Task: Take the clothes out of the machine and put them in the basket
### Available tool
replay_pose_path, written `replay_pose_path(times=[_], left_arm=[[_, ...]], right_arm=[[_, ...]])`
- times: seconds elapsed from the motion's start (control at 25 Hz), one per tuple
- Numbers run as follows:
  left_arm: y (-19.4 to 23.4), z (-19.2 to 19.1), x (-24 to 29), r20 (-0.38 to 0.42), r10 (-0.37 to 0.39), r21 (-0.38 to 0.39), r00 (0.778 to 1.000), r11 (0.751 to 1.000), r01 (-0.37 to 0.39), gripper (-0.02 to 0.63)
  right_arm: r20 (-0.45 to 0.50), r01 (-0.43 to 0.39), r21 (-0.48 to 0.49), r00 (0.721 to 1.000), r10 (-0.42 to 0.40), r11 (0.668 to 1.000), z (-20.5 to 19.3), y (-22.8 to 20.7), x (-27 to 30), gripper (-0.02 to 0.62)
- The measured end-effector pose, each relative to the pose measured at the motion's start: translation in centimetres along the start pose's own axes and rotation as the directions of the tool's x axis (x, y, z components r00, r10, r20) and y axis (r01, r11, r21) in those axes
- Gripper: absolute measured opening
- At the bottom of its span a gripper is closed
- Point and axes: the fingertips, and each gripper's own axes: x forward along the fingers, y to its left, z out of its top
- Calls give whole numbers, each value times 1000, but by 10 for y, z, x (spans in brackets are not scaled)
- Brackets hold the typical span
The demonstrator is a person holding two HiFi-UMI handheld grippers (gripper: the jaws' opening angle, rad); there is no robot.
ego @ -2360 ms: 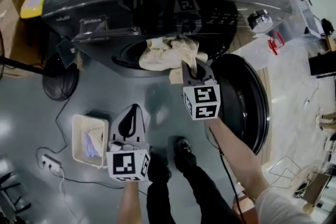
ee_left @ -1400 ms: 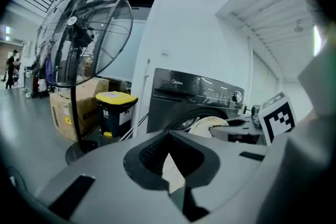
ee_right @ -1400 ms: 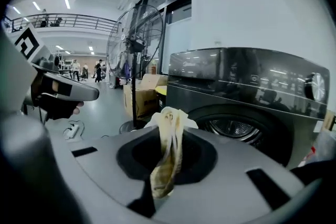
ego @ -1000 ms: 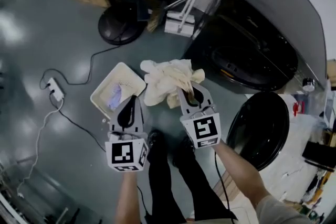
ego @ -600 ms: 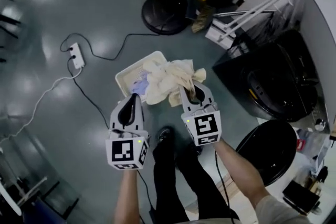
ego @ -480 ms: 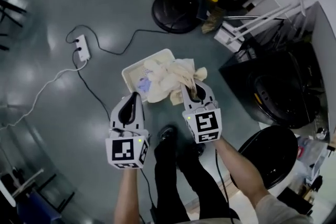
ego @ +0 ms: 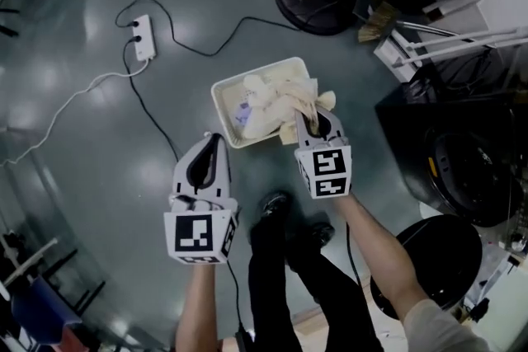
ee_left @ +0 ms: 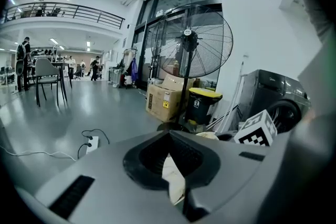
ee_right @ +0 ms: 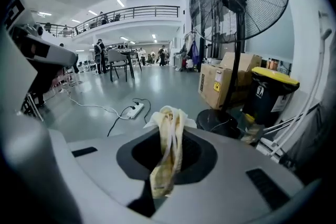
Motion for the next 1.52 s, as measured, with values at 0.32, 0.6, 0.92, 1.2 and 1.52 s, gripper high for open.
replay_pose_path(times=[0.32,0.6,0.92,1.2,1.52], left_arm=[[9,-72,33,-34,-12,-8,999,1000,12,18],[20,-125,58,-53,-8,-9,999,1000,8,18],[21,-156,71,-60,-11,0,998,1000,11,18],[5,-160,73,-75,-41,5,996,999,42,18],[-16,-116,71,-48,-61,44,997,997,63,18]], right_arm=[[-94,-3,-19,996,1,1000,-86,-3,91,52],[-109,7,-16,994,-9,1000,-137,-9,152,52],[-227,61,17,972,-55,998,-217,-30,188,54],[-241,43,-11,970,-45,999,-221,-33,190,63],[-115,-32,33,993,36,999,-169,-34,156,320]])
